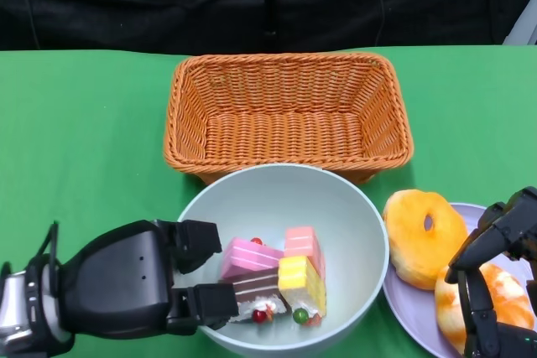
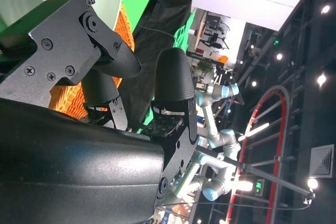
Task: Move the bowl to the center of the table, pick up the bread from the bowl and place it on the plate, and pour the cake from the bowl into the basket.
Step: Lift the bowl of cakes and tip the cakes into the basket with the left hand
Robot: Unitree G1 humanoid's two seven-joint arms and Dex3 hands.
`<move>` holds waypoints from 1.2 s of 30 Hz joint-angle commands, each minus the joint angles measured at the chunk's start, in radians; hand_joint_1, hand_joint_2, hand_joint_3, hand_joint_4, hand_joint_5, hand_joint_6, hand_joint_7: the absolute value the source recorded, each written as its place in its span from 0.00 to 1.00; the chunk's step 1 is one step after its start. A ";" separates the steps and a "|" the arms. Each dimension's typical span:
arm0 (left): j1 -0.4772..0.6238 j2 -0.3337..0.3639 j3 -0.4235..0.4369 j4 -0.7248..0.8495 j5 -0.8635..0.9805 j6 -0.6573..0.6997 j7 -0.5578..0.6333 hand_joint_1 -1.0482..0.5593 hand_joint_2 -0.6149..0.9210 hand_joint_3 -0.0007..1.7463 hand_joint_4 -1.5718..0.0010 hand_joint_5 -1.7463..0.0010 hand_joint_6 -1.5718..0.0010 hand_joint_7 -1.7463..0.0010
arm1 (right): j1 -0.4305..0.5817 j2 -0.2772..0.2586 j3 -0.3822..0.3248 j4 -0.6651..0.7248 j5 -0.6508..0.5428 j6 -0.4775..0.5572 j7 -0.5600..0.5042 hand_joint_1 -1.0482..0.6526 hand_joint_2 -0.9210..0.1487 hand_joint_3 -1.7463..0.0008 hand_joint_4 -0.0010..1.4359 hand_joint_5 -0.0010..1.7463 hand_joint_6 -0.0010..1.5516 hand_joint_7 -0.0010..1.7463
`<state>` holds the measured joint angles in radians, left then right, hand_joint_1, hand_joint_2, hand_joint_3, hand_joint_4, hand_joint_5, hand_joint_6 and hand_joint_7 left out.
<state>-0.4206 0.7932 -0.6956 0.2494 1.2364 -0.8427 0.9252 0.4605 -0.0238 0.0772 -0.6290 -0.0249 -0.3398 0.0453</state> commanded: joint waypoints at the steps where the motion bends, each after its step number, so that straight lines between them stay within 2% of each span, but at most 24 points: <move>1: 0.026 0.029 0.061 -0.052 -0.050 -0.017 -0.041 0.48 0.99 0.01 0.39 0.00 0.53 0.00 | 0.003 0.002 -0.002 0.006 0.008 -0.015 -0.003 0.58 0.49 0.22 0.48 1.00 0.40 0.89; 7: 0.081 0.015 0.164 -0.104 -0.195 -0.073 -0.148 0.50 0.98 0.01 0.39 0.00 0.53 0.00 | 0.006 -0.009 -0.010 0.028 0.000 -0.044 0.005 0.61 0.52 0.18 0.48 0.98 0.41 0.87; 8: 0.090 0.010 0.182 -0.109 -0.241 -0.085 -0.181 0.53 0.96 0.13 0.39 0.00 0.56 0.00 | 0.013 -0.013 -0.011 0.027 -0.003 -0.044 0.008 0.63 0.53 0.17 0.49 0.97 0.42 0.87; 9: 0.096 0.004 0.197 -0.113 -0.273 -0.094 -0.209 0.53 0.84 0.30 0.38 0.00 0.55 0.00 | 0.016 -0.015 -0.013 0.027 -0.006 -0.044 0.009 0.63 0.53 0.17 0.49 0.96 0.42 0.86; 10: 0.102 -0.001 0.211 -0.116 -0.296 -0.102 -0.234 0.52 0.78 0.38 0.38 0.00 0.54 0.00 | 0.019 -0.016 -0.014 0.027 -0.009 -0.044 0.011 0.63 0.52 0.18 0.48 0.96 0.42 0.85; 12: 0.113 -0.013 0.236 -0.119 -0.316 -0.116 -0.270 0.52 0.74 0.44 0.38 0.00 0.54 0.00 | 0.020 -0.017 -0.015 0.027 -0.010 -0.044 0.012 0.63 0.51 0.18 0.48 0.95 0.42 0.85; 14: 0.122 -0.025 0.258 -0.120 -0.324 -0.128 -0.297 0.52 0.73 0.46 0.37 0.00 0.54 0.00 | 0.020 -0.017 -0.015 0.027 -0.010 -0.045 0.012 0.63 0.51 0.19 0.48 0.95 0.42 0.85; 15: 0.107 -0.041 0.265 -0.107 -0.430 -0.135 -0.351 0.52 0.72 0.46 0.37 0.00 0.54 0.00 | 0.023 -0.020 -0.005 0.037 -0.011 -0.031 0.018 0.63 0.51 0.19 0.48 0.95 0.42 0.85; 16: 0.095 -0.057 0.268 -0.098 -0.539 -0.130 -0.412 0.54 0.66 0.64 0.36 0.00 0.53 0.00 | 0.024 -0.023 0.003 0.048 -0.013 -0.023 0.024 0.63 0.53 0.20 0.48 0.95 0.43 0.85; 17: 0.088 -0.075 0.270 -0.091 -0.646 -0.118 -0.470 0.54 0.62 0.72 0.35 0.00 0.52 0.00 | 0.026 -0.024 0.010 0.057 -0.016 -0.013 0.027 0.64 0.54 0.20 0.49 0.95 0.43 0.85; 20: 0.093 -0.119 0.282 -0.108 -0.849 -0.055 -0.604 0.55 0.58 0.85 0.34 0.00 0.49 0.00 | 0.027 -0.021 0.023 0.071 -0.020 -0.008 0.030 0.67 0.56 0.17 0.50 0.96 0.45 0.85; 22: 0.100 -0.139 0.299 -0.123 -0.913 -0.028 -0.668 0.56 0.57 0.89 0.34 0.00 0.48 0.00 | 0.027 -0.020 0.027 0.075 -0.019 -0.010 0.030 0.68 0.57 0.15 0.50 0.96 0.45 0.86; 25: 0.072 -0.215 0.324 -0.119 -1.057 0.019 -0.778 0.59 0.54 0.93 0.35 0.00 0.48 0.00 | 0.040 -0.020 0.044 0.073 -0.004 0.005 0.040 0.67 0.57 0.13 0.49 0.97 0.44 0.87; 28: 0.069 -0.267 0.365 -0.120 -1.101 0.041 -0.855 0.59 0.51 0.98 0.35 0.00 0.47 0.00 | 0.045 -0.020 0.050 0.069 -0.002 0.016 0.044 0.68 0.58 0.09 0.48 1.00 0.43 0.88; 32: 0.025 -0.370 0.400 -0.103 -1.173 0.142 -0.948 0.61 0.53 0.96 0.35 0.00 0.46 0.00 | 0.056 -0.021 0.055 0.090 -0.002 -0.011 0.048 0.69 0.62 0.06 0.48 1.00 0.44 0.88; 36: 0.021 -0.425 0.441 -0.097 -1.178 0.173 -1.005 0.60 0.54 0.97 0.34 0.00 0.46 0.00 | 0.061 -0.022 0.056 0.093 -0.007 -0.021 0.048 0.69 0.64 0.05 0.48 1.00 0.44 0.89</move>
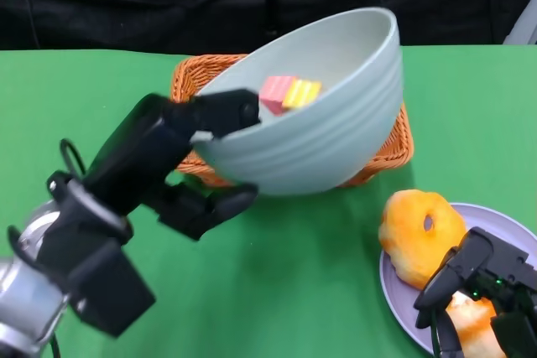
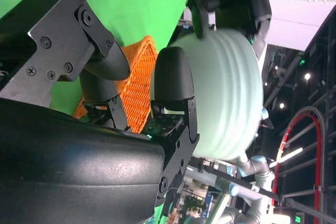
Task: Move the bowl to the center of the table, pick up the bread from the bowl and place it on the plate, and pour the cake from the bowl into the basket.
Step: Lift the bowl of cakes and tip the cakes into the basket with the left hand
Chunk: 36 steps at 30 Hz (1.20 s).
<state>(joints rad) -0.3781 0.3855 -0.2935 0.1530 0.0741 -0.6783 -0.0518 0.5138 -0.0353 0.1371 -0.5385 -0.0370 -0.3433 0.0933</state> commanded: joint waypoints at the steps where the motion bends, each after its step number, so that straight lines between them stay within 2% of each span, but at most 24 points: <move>1: -0.020 -0.026 0.048 -0.002 -0.014 0.010 -0.039 0.60 0.54 0.97 0.34 0.00 0.46 0.00 | 0.008 -0.011 -0.004 0.003 0.005 -0.018 0.000 0.69 0.64 0.05 0.48 1.00 0.44 0.89; 2: -0.018 -0.033 0.056 -0.003 -0.012 0.011 -0.049 0.60 0.53 0.97 0.34 0.00 0.46 0.00 | 0.008 -0.011 -0.004 0.003 0.005 -0.019 0.000 0.69 0.64 0.05 0.48 1.00 0.44 0.89; 6: -0.070 -0.162 0.075 0.058 -0.099 0.173 -0.087 0.58 0.53 0.99 0.33 0.00 0.42 0.05 | 0.017 -0.019 -0.002 0.002 0.006 -0.019 0.010 0.68 0.66 0.05 0.48 1.00 0.44 0.88; 8: -0.070 -0.189 0.091 0.055 -0.111 0.211 -0.103 0.58 0.53 0.99 0.33 0.00 0.41 0.07 | 0.017 -0.018 -0.001 0.005 0.000 -0.025 0.009 0.67 0.66 0.06 0.48 1.00 0.44 0.88; 12: -0.092 -0.284 0.115 0.077 -0.137 0.346 -0.096 0.56 0.54 0.97 0.34 0.00 0.41 0.06 | 0.028 -0.017 0.004 0.002 0.000 -0.021 0.011 0.65 0.65 0.07 0.49 0.99 0.45 0.88; 16: -0.092 -0.315 0.137 0.064 -0.120 0.396 -0.103 0.55 0.54 0.97 0.34 0.00 0.40 0.06 | 0.031 -0.017 0.006 -0.001 0.003 -0.017 0.012 0.65 0.64 0.09 0.49 0.99 0.45 0.88; 20: -0.118 -0.407 0.171 0.078 -0.172 0.575 -0.077 0.52 0.54 0.99 0.34 0.00 0.41 0.04 | 0.039 -0.018 0.013 -0.009 0.010 -0.013 0.019 0.65 0.63 0.09 0.48 0.99 0.44 0.88; 22: -0.125 -0.447 0.199 0.084 -0.213 0.628 -0.077 0.53 0.53 0.99 0.33 0.00 0.41 0.01 | 0.042 -0.015 0.017 -0.013 0.001 -0.014 0.015 0.65 0.62 0.10 0.48 0.99 0.44 0.88; 26: -0.127 -0.466 0.220 0.075 -0.217 0.664 -0.085 0.54 0.52 1.00 0.32 0.00 0.41 0.00 | 0.043 -0.015 0.018 -0.014 -0.001 -0.014 0.013 0.65 0.61 0.10 0.48 0.99 0.44 0.88; 30: -0.152 -0.573 0.337 0.067 -0.387 0.894 -0.003 0.54 0.53 1.00 0.31 0.00 0.41 0.00 | 0.046 -0.012 0.022 -0.018 -0.005 -0.004 0.008 0.64 0.62 0.10 0.48 0.99 0.44 0.88; 36: -0.183 -0.629 0.454 0.084 -0.524 1.012 0.051 0.54 0.57 1.00 0.29 0.00 0.41 0.00 | 0.045 -0.014 0.021 -0.016 -0.007 -0.010 0.008 0.65 0.61 0.11 0.48 0.98 0.44 0.88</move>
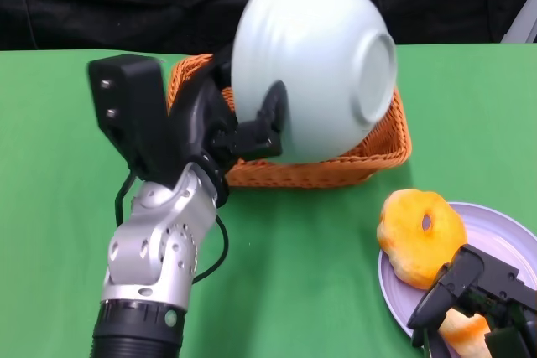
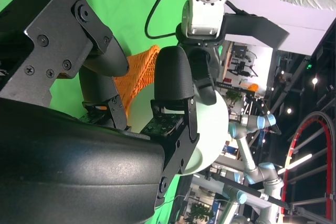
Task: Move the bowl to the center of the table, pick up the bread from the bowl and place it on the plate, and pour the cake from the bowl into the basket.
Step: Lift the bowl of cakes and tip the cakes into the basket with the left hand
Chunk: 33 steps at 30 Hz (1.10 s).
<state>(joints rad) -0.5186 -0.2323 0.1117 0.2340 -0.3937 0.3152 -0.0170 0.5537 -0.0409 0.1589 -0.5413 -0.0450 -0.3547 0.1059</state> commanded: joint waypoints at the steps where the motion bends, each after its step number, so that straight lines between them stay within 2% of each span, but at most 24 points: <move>1: -0.047 -0.020 0.071 0.012 -0.082 0.027 0.017 0.54 0.58 1.00 0.29 0.00 0.41 0.00 | 0.006 -0.009 0.000 -0.013 0.000 0.001 -0.004 0.65 0.60 0.11 0.48 0.99 0.44 0.88; 5: -0.067 -0.044 0.135 0.052 -0.141 0.050 0.067 0.52 0.60 1.00 0.28 0.00 0.40 0.00 | 0.013 -0.011 -0.001 -0.012 -0.003 -0.005 -0.004 0.66 0.61 0.10 0.49 0.99 0.44 0.88; 13: -0.089 -0.035 0.155 0.116 -0.144 0.032 0.072 0.52 0.61 0.99 0.28 0.00 0.40 0.00 | 0.012 -0.011 0.001 -0.001 -0.003 -0.022 -0.002 0.65 0.62 0.09 0.49 0.98 0.45 0.88; 20: -0.092 -0.038 0.241 0.145 -0.243 0.061 0.120 0.52 0.62 0.95 0.28 0.00 0.43 0.00 | 0.016 -0.007 0.004 -0.007 -0.021 -0.017 -0.010 0.66 0.62 0.08 0.49 0.98 0.45 0.88; 27: -0.097 -0.034 0.294 0.186 -0.331 0.054 0.088 0.51 0.63 0.95 0.28 0.00 0.45 0.00 | 0.012 -0.010 0.002 -0.006 -0.016 -0.011 -0.008 0.66 0.64 0.07 0.50 0.98 0.45 0.88; 33: -0.086 -0.016 0.285 0.201 -0.349 0.040 0.015 0.49 0.62 0.95 0.29 0.00 0.45 0.00 | 0.013 -0.007 -0.002 -0.009 -0.018 -0.008 -0.014 0.66 0.62 0.09 0.50 0.97 0.45 0.87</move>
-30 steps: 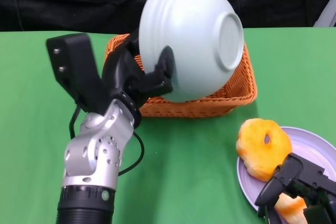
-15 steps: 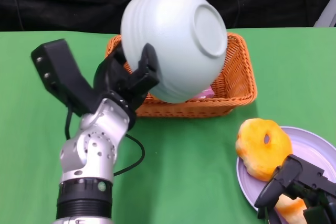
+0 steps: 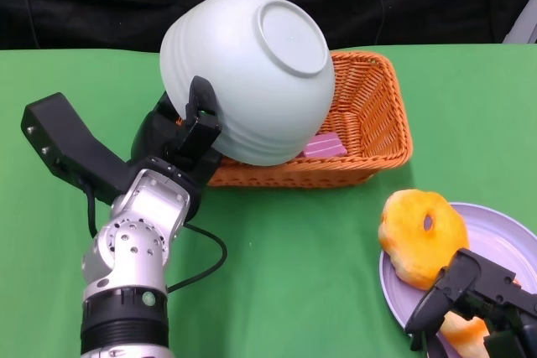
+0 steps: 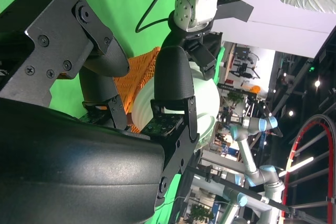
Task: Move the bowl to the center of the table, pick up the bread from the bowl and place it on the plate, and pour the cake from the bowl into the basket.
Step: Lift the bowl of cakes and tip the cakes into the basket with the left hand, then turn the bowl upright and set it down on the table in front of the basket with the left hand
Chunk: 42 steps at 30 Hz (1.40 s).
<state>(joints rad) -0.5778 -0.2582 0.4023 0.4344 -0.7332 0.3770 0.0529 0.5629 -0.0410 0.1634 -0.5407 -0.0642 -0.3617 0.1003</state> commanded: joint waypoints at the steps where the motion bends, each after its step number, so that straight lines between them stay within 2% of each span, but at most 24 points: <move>1: -0.021 0.013 -0.011 -0.001 -0.005 -0.031 -0.078 0.49 0.62 0.95 0.29 0.00 0.45 0.00 | 0.001 -0.007 -0.009 -0.008 0.006 -0.002 -0.008 0.66 0.62 0.09 0.50 0.97 0.45 0.87; 10: 0.025 0.065 -0.087 -0.032 0.082 -0.132 -0.264 0.50 0.59 0.97 0.29 0.00 0.41 0.00 | -0.024 -0.014 -0.028 0.006 0.030 -0.010 0.001 0.65 0.62 0.10 0.48 0.98 0.43 0.86; 14: 0.066 0.097 -0.129 -0.081 0.113 -0.161 -0.354 0.51 0.57 0.99 0.30 0.00 0.41 0.00 | -0.039 -0.016 -0.032 0.021 0.036 -0.025 0.007 0.65 0.58 0.13 0.49 0.97 0.41 0.85; 16: 0.089 0.105 -0.147 -0.111 0.132 -0.181 -0.381 0.52 0.56 1.00 0.30 0.00 0.41 0.01 | -0.041 -0.017 -0.037 0.022 0.036 -0.027 0.009 0.66 0.58 0.13 0.49 0.97 0.41 0.85; 19: 0.146 0.131 -0.194 -0.196 0.194 -0.235 -0.411 0.55 0.52 1.00 0.30 0.00 0.37 0.08 | -0.043 -0.018 -0.039 0.020 0.042 -0.024 0.012 0.66 0.58 0.13 0.49 0.97 0.40 0.85; 23: 0.208 0.173 -0.247 -0.277 0.273 -0.320 -0.451 0.58 0.55 0.96 0.31 0.00 0.38 0.07 | -0.042 -0.017 -0.036 0.018 0.044 -0.022 0.011 0.66 0.57 0.13 0.48 0.97 0.39 0.85; 27: 0.218 0.179 -0.257 -0.285 0.279 -0.336 -0.456 0.58 0.55 0.95 0.31 0.00 0.39 0.06 | -0.041 -0.017 -0.036 0.018 0.045 -0.022 0.011 0.66 0.57 0.12 0.48 0.97 0.38 0.86; 29: 0.272 0.264 -0.310 -0.324 0.415 -0.491 -0.513 0.57 0.58 0.92 0.31 0.00 0.37 0.09 | -0.038 -0.012 -0.031 0.010 0.048 -0.019 0.008 0.65 0.56 0.13 0.46 0.98 0.37 0.86; 31: 0.313 0.318 -0.345 -0.340 0.513 -0.619 -0.541 0.57 0.60 0.91 0.32 0.00 0.37 0.10 | -0.033 -0.004 -0.024 -0.002 0.057 -0.007 0.004 0.64 0.56 0.13 0.45 0.99 0.35 0.86; 32: 0.326 0.332 -0.354 -0.339 0.542 -0.666 -0.545 0.59 0.60 0.91 0.33 0.00 0.38 0.10 | -0.030 -0.001 -0.021 -0.009 0.062 0.001 0.002 0.66 0.57 0.11 0.43 1.00 0.30 0.89; 37: 0.387 0.420 -0.393 -0.318 0.714 -0.925 -0.524 0.61 0.61 0.89 0.32 0.00 0.38 0.08 | -0.023 0.005 -0.010 -0.040 0.082 0.026 -0.001 0.66 0.57 0.11 0.40 1.00 0.20 0.93; 39: 0.395 0.446 -0.404 -0.301 0.766 -1.007 -0.508 0.62 0.58 0.96 0.32 0.00 0.40 0.03 | -0.020 0.005 -0.007 -0.051 0.089 0.038 0.000 0.66 0.57 0.11 0.39 1.00 0.19 0.94; 42: 0.399 0.516 -0.426 -0.266 0.860 -1.166 -0.504 0.64 0.54 0.98 0.34 0.00 0.44 0.01 | -0.017 0.002 -0.013 -0.052 0.087 0.042 -0.002 0.67 0.56 0.11 0.38 1.00 0.17 0.94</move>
<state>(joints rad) -0.1765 0.2217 -0.0212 0.1570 0.0987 -0.7306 -0.4669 0.5386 -0.0354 0.1557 -0.5808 0.0139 -0.3259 0.1040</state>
